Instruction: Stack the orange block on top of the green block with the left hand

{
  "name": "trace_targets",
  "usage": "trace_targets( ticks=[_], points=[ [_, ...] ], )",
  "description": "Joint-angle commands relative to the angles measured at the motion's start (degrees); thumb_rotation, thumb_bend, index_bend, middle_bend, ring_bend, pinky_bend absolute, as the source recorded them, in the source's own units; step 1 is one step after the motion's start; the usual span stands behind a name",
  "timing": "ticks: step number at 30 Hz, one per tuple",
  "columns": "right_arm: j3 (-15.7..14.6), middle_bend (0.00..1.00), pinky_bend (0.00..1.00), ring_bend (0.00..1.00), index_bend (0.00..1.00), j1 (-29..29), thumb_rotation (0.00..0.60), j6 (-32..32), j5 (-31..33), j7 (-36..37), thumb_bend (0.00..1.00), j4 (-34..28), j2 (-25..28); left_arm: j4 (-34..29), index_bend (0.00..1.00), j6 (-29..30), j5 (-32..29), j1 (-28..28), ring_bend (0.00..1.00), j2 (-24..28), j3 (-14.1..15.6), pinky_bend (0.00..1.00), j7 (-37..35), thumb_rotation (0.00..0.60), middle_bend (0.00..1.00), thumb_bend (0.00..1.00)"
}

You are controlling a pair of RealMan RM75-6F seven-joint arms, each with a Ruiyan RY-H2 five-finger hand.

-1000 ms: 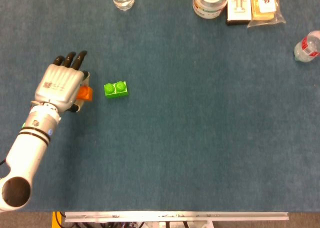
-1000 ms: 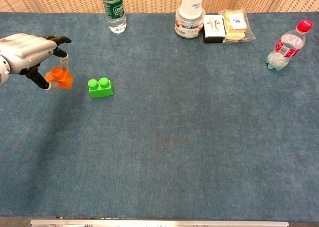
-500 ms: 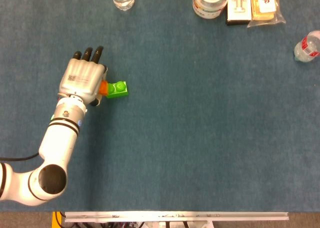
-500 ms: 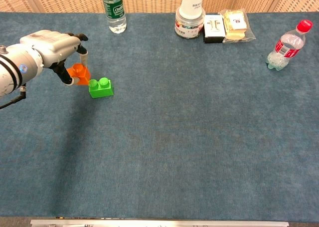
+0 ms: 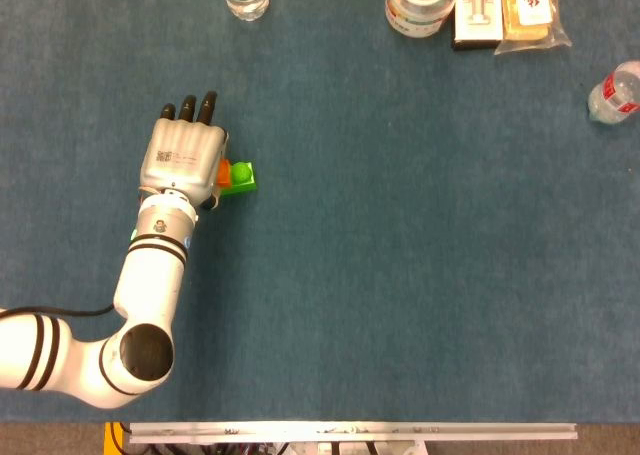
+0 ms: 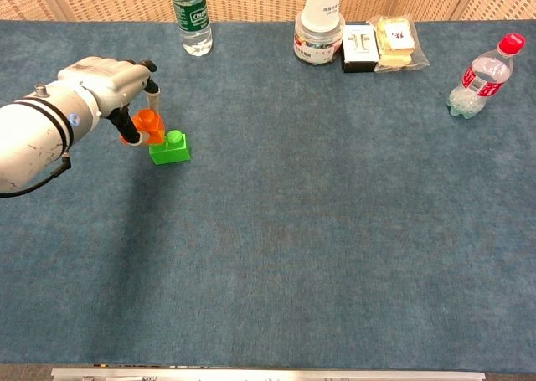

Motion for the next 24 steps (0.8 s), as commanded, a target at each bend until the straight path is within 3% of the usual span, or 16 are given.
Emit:
trace_targets(
  ticks=[1,24],
  points=[
    [0.00,0.22,0.31,0.10,0.29,-0.01,0.600,0.01,-0.03,0.06,0.08,0.01,0.03,0.53,0.54,-0.05,-0.48,-0.05,0.00,-0.52,-0.76,0.11,-1.11,0.600,0.00,0.33],
    [0.01,0.22,0.31,0.10,0.29,0.01,0.600,-0.10,0.01,-0.06,0.08,-0.02,0.07,4.99,0.55,-2.31,-2.82,-1.13,0.00,-3.70,-2.21,0.11,-3.39,0.600,0.00,0.33]
  ],
)
